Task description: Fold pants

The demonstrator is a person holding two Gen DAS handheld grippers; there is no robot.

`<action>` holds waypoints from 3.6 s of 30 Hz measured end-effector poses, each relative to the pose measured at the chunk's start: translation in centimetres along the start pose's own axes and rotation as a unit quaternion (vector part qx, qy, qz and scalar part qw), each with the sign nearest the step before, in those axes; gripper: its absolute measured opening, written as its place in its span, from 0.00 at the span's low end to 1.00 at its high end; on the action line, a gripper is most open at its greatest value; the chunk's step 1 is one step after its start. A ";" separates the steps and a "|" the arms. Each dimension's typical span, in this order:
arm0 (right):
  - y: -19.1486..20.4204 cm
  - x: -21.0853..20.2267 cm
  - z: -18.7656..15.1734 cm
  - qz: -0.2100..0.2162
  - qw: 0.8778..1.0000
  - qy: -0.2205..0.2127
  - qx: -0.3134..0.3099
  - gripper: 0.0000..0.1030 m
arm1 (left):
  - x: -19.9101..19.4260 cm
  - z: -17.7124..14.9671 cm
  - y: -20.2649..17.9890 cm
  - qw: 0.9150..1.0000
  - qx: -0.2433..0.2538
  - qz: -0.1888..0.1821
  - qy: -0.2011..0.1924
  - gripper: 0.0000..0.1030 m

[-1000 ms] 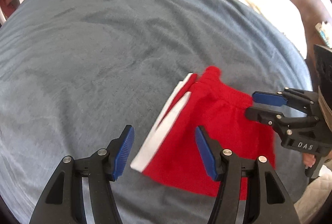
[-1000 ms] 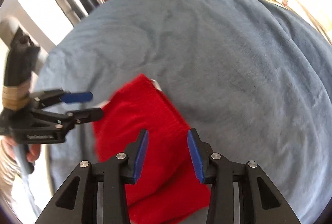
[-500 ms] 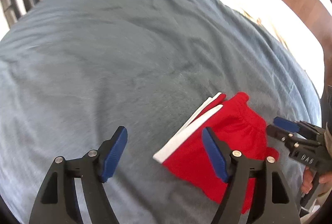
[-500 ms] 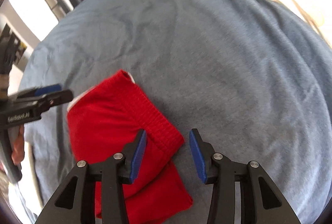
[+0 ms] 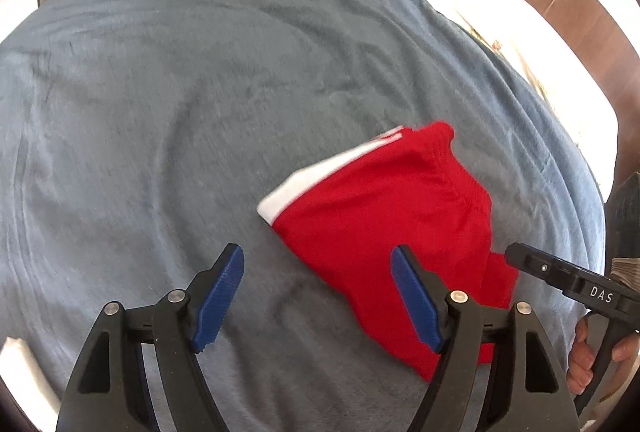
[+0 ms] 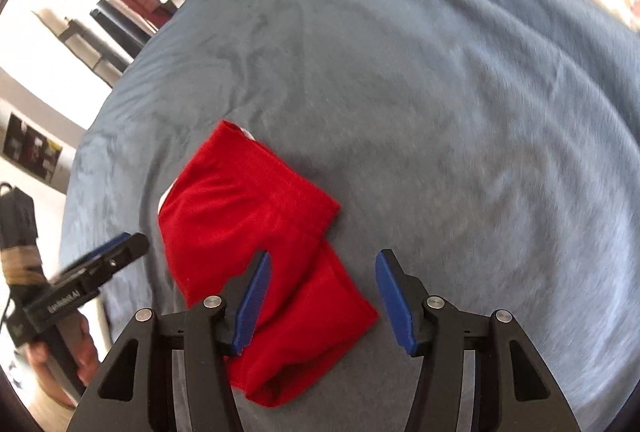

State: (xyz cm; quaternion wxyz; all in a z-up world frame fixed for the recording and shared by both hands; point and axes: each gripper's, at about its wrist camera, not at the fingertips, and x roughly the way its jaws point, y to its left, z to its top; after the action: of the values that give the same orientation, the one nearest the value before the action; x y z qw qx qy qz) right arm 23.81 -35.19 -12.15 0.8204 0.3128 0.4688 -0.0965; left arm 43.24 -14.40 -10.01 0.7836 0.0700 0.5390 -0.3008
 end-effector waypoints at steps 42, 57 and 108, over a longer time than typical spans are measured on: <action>1.3 7.8 1.1 0.086 0.993 0.084 -0.013 0.40 | 5.6 0.0 2.7 0.993 -0.080 -0.085 0.030 0.67; 0.6 5.1 1.2 0.077 0.996 0.048 0.026 0.10 | 1.3 0.0 0.6 0.992 -0.043 -0.120 0.002 0.11; 36.3 5.1 -18.3 0.241 0.943 0.185 -0.138 0.10 | -22.4 -20.6 30.4 0.990 -0.129 0.048 -0.020 0.11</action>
State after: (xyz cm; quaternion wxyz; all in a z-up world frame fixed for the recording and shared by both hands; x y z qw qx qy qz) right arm 30.02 5.08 -7.71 0.7531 0.3130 0.5312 0.2294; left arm 37.99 28.03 -5.09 0.8101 -0.0117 0.5537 -0.1924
